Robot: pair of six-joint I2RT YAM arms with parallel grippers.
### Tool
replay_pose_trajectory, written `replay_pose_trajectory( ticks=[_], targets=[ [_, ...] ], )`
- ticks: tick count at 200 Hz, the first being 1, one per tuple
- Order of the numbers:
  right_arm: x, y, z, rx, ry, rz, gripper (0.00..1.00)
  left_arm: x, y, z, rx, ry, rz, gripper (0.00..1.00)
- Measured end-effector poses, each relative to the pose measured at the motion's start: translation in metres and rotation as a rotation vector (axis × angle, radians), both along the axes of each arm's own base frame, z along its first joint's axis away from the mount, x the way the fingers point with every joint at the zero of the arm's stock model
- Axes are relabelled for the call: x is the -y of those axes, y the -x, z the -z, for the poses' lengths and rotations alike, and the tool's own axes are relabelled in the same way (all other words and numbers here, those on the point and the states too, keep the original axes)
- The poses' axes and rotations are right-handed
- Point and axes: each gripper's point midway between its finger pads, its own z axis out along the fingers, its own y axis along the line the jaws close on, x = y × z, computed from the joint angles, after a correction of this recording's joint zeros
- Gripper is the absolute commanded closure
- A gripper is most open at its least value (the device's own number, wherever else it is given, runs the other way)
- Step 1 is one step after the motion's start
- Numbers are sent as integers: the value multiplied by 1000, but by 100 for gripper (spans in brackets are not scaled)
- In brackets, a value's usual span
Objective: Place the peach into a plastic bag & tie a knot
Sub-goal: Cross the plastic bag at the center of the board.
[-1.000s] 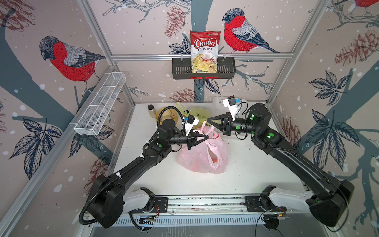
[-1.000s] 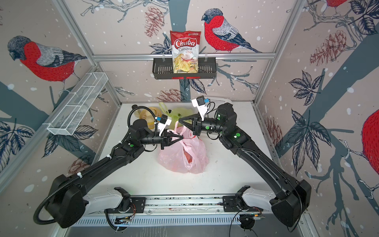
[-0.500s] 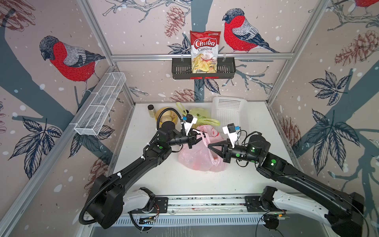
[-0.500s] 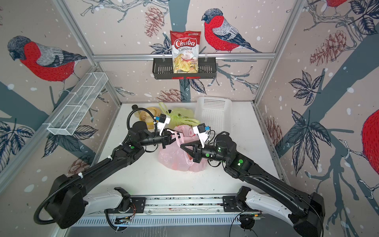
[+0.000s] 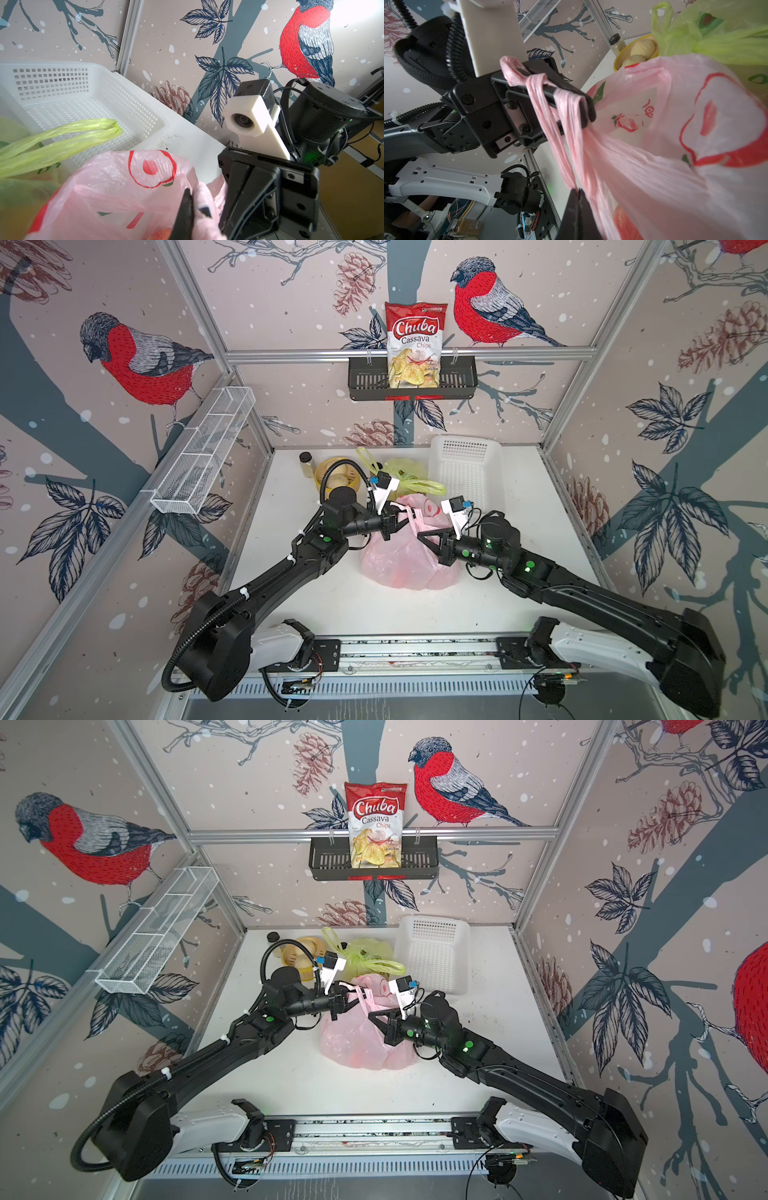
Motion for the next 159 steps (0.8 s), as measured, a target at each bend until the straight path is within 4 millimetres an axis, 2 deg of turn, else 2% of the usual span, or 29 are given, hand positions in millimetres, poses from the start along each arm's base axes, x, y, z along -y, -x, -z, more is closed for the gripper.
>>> replay_pose_trajectory(
  ticks=[25,60,80,128,159],
  targets=[
    [6,-12,5,-13,10,29,100,-2,-1,5,-18,-23,-19,87],
    [12,-24,12,-29,21,56,100,-5,-6,6,-4,-54,-57,67],
    [12,-25,16,-37,27,55,100,-5,-6,10,-17,-75,-58,59],
    [12,-25,17,-42,16,43,100,-5,-7,22,-36,-121,-48,53],
    [13,-24,19,-63,9,41,100,-4,-3,23,-39,-125,-23,53]
  ],
)
